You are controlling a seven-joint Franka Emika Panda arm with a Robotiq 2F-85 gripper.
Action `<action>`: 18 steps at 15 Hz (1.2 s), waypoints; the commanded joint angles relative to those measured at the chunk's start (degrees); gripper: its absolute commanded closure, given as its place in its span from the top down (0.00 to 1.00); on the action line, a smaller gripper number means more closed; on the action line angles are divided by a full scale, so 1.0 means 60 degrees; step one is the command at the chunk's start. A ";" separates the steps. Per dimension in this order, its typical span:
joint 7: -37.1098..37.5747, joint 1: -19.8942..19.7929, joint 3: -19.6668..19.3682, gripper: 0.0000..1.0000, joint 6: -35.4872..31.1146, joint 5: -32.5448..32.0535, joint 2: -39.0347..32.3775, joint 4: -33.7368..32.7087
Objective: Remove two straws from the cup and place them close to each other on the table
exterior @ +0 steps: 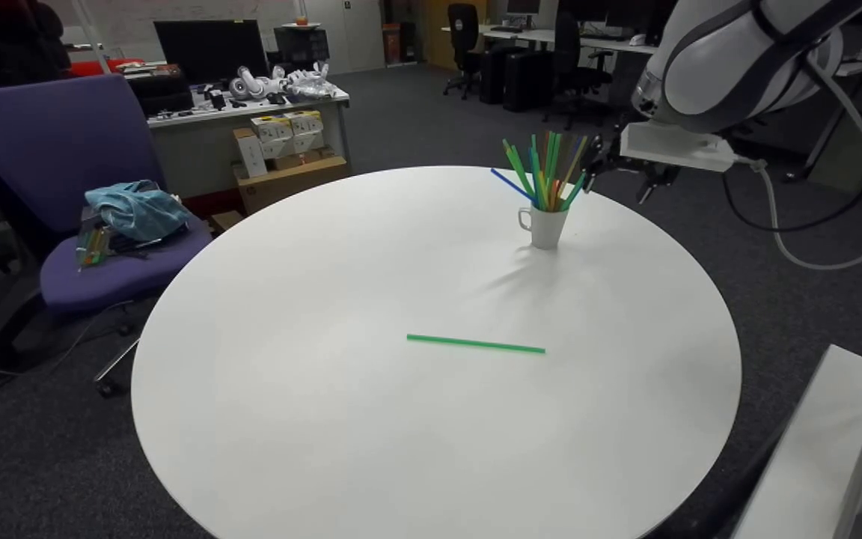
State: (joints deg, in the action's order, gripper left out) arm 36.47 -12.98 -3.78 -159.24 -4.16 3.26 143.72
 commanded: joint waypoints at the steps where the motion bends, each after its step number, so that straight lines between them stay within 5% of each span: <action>1: -0.0019 0.0170 -0.0179 1.00 0.0003 0.0003 -0.0002 -0.0012; 9: 0.1970 0.0259 -0.0242 1.00 -0.0323 0.0148 -0.0640 -0.0682; 18: 0.4952 0.0284 -0.0728 1.00 -0.1565 -0.1725 -0.1987 -0.1718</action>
State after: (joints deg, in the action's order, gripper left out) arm 61.12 -12.04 -6.25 -167.40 -10.41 -6.04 136.50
